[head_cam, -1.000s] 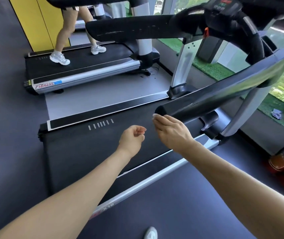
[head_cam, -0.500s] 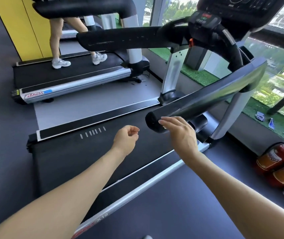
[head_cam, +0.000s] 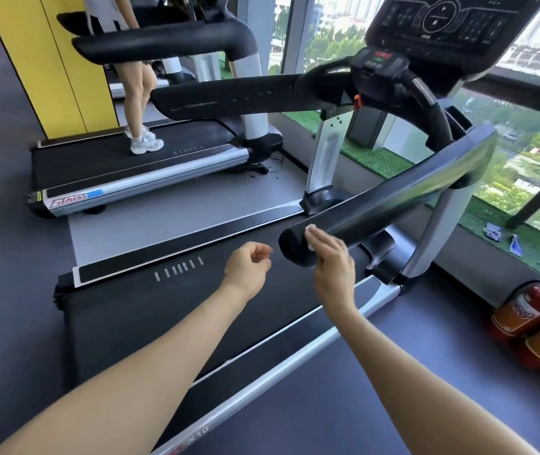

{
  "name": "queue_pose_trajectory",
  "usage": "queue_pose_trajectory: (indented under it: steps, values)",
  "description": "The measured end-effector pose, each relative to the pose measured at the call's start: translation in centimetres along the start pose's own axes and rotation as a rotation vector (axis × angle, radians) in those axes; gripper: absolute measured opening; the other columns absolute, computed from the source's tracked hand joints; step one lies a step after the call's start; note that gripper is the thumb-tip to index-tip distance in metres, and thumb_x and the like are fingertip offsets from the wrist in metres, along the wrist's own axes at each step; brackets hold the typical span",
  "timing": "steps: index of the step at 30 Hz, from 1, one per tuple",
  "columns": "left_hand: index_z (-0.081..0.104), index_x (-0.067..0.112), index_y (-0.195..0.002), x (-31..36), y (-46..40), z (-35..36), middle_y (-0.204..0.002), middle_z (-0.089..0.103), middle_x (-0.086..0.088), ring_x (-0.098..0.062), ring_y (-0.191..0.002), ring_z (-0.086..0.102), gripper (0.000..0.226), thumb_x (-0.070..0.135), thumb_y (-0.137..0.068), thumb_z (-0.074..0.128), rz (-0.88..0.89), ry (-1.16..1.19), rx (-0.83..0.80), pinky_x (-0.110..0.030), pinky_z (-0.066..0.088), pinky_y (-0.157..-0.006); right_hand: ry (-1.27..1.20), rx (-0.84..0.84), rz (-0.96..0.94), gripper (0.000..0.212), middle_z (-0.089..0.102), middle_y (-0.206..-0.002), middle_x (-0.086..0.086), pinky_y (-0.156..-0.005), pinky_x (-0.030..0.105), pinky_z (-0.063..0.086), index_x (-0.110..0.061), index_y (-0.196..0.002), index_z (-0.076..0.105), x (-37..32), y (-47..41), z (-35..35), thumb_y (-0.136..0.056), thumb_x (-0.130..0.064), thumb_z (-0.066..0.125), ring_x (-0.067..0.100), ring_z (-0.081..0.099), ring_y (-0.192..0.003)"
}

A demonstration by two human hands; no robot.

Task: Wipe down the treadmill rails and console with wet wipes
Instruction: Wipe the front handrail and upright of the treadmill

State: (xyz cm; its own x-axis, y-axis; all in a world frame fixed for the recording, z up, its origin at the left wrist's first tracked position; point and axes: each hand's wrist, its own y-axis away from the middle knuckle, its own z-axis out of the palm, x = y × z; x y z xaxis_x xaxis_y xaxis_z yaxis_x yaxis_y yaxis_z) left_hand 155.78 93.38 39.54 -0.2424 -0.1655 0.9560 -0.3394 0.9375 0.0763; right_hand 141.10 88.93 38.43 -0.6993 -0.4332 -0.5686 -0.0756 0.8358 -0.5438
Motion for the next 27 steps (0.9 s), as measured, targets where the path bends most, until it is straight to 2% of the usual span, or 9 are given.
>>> queue_pose_trajectory:
  steps: [3, 6, 9, 11, 14, 17, 21, 25, 27]
  values:
    - [0.063, 0.011, -0.108, -0.5, 0.3, -0.7, -0.104, 0.063, -0.002, -0.013, -0.096, 0.058, 0.021, 0.003, -0.091, 0.054, -0.005, 0.018, 0.003, -0.023, 0.045, -0.087, -0.021, -0.113, -0.156, 0.046, 0.064, -0.124, -0.002, -0.098, 0.013, 0.037, -0.012, -0.118, 0.067, -1.4, 2.6, 1.0, -0.080, 0.007, 0.050, 0.016, 0.055, -0.116]
    - [0.062, 0.008, -0.107, -0.9, 0.7, -2.2, -0.100, 0.061, -0.004, -0.014, -0.094, 0.056, 0.020, 0.000, -0.090, 0.054, -0.005, 0.056, 0.022, -0.020, 0.043, -0.085, 0.011, -0.276, -0.297, 0.045, 0.065, -0.122, -0.005, -0.090, 0.024, 0.050, -0.017, -0.117, 0.069, -3.1, 5.2, 2.3, -0.082, -0.007, 0.044, 0.012, 0.058, -0.110]
    - [0.062, 0.009, -0.108, -1.2, 1.0, -5.0, -0.102, 0.061, -0.004, -0.014, -0.094, 0.056, 0.020, 0.001, -0.090, 0.055, 0.011, 0.067, 0.071, -0.025, 0.045, -0.087, -0.205, -0.302, -0.042, 0.039, 0.065, -0.120, -0.003, -0.089, 0.015, 0.046, -0.014, -0.115, 0.069, -6.6, 4.4, 2.9, -0.089, 0.000, 0.044, 0.003, 0.062, -0.098]
    - [0.061, 0.013, -0.107, -1.3, 1.1, -7.1, -0.103, 0.061, -0.003, -0.015, -0.089, 0.055, 0.019, 0.004, -0.091, 0.056, 0.005, 0.087, 0.096, -0.028, 0.046, -0.084, -0.378, -0.321, 0.172, 0.032, 0.067, -0.108, -0.003, -0.079, 0.008, 0.043, -0.008, -0.112, 0.069, -8.7, 2.6, 3.2, -0.089, 0.005, 0.050, -0.004, 0.060, -0.085]
    - [0.059, 0.019, -0.103, -1.1, 1.0, -10.1, -0.101, 0.060, -0.001, -0.013, -0.080, 0.052, 0.016, 0.010, -0.090, 0.059, 0.020, 0.126, 0.119, -0.027, 0.043, -0.076, -0.534, -0.350, 0.373, 0.013, 0.068, -0.084, -0.003, -0.070, 0.022, 0.044, -0.015, -0.094, 0.069, -10.9, 0.2, 4.1, -0.086, -0.007, 0.062, 0.009, 0.060, -0.075]
    - [0.057, 0.020, -0.106, -0.3, 0.5, -12.8, -0.100, 0.057, 0.003, -0.013, -0.087, 0.055, 0.020, 0.015, -0.088, 0.065, 0.045, 0.162, 0.092, -0.026, 0.045, -0.082, -0.710, -0.441, 0.511, 0.009, 0.062, -0.069, 0.002, -0.062, 0.026, 0.041, -0.012, -0.075, 0.065, -12.9, -1.2, 5.2, -0.083, -0.011, 0.068, 0.015, 0.052, -0.064]
    - [0.058, 0.022, -0.110, 0.5, -0.7, -15.4, -0.104, 0.058, 0.005, -0.012, -0.089, 0.058, 0.030, 0.023, -0.084, 0.071, 0.062, 0.172, 0.033, -0.031, 0.047, -0.077, -0.876, -0.578, 0.600, 0.017, 0.056, -0.074, 0.012, -0.073, 0.033, 0.040, -0.009, -0.070, 0.062, -14.9, -3.6, 6.2, -0.087, -0.009, 0.065, 0.024, 0.049, -0.076]
    - [0.060, 0.022, -0.098, 0.9, -3.0, -16.9, -0.102, 0.061, -0.001, -0.011, -0.083, 0.058, 0.014, 0.016, -0.087, 0.067, 0.071, 0.254, 0.036, -0.021, 0.047, -0.071, -0.937, -0.693, 0.586, 0.021, 0.056, -0.074, 0.014, -0.065, 0.027, 0.042, -0.007, -0.070, 0.056, -16.1, -6.0, 7.9, -0.091, -0.003, 0.057, 0.023, 0.051, -0.067]
    - [0.058, 0.021, -0.090, 0.9, -5.0, -17.5, -0.098, 0.061, -0.004, -0.015, -0.085, 0.056, 0.010, 0.012, -0.090, 0.063, 0.051, 0.287, 0.050, -0.023, 0.048, -0.073, -0.918, -0.751, 0.573, 0.022, 0.058, -0.068, 0.010, -0.056, 0.020, 0.048, -0.007, -0.071, 0.055, -16.3, -7.4, 9.5, -0.093, -0.002, 0.055, 0.018, 0.058, -0.060]
